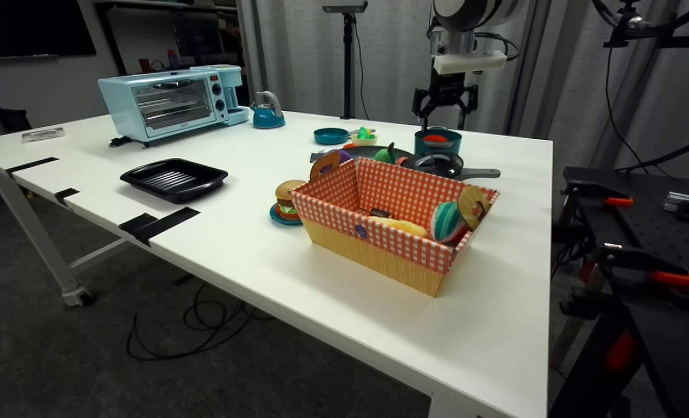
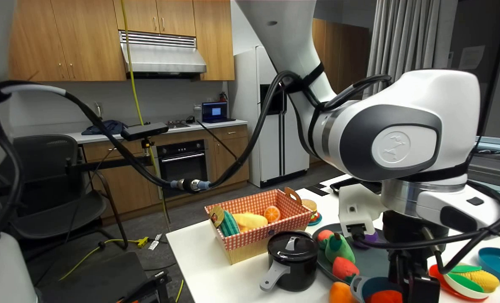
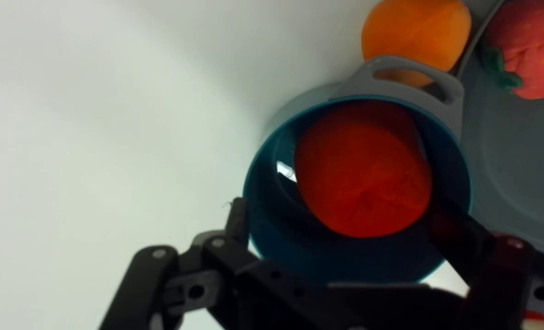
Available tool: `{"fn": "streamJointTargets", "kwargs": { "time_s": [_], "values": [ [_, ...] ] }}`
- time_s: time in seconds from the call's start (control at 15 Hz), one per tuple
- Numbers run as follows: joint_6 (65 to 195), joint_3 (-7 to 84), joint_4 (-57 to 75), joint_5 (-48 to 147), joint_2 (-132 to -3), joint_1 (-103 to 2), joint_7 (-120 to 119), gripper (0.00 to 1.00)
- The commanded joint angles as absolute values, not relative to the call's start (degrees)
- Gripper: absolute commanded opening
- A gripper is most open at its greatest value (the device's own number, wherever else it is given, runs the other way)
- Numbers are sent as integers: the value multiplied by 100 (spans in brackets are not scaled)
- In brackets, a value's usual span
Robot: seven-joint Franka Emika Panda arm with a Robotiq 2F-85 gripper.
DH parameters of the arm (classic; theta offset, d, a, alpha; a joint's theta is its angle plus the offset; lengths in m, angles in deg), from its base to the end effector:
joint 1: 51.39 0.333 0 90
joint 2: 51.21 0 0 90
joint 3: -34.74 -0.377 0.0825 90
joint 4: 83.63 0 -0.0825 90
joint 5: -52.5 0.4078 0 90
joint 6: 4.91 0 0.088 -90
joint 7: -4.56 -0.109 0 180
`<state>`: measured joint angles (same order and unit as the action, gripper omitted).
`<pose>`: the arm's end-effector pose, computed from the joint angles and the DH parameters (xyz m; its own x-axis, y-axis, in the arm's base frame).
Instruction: Remove the orange plushie from the blue pot and put it on the gray plate
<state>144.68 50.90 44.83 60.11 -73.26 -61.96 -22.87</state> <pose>0.5157 -0.2615 0.2354 0.5062 -0.8621 0.0224 -0.8623 -0.5055 0.0303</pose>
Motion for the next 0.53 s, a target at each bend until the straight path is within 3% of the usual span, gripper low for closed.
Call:
{"fn": "streamJointTargets", "kwargs": {
  "time_s": [0.0,0.47],
  "values": [
    [14351,5082,4262,6187,-7482,-6220,-2289,100],
    [14261,5056,3997,6172,-7685,-6210,-2275,100]
  ]
}}
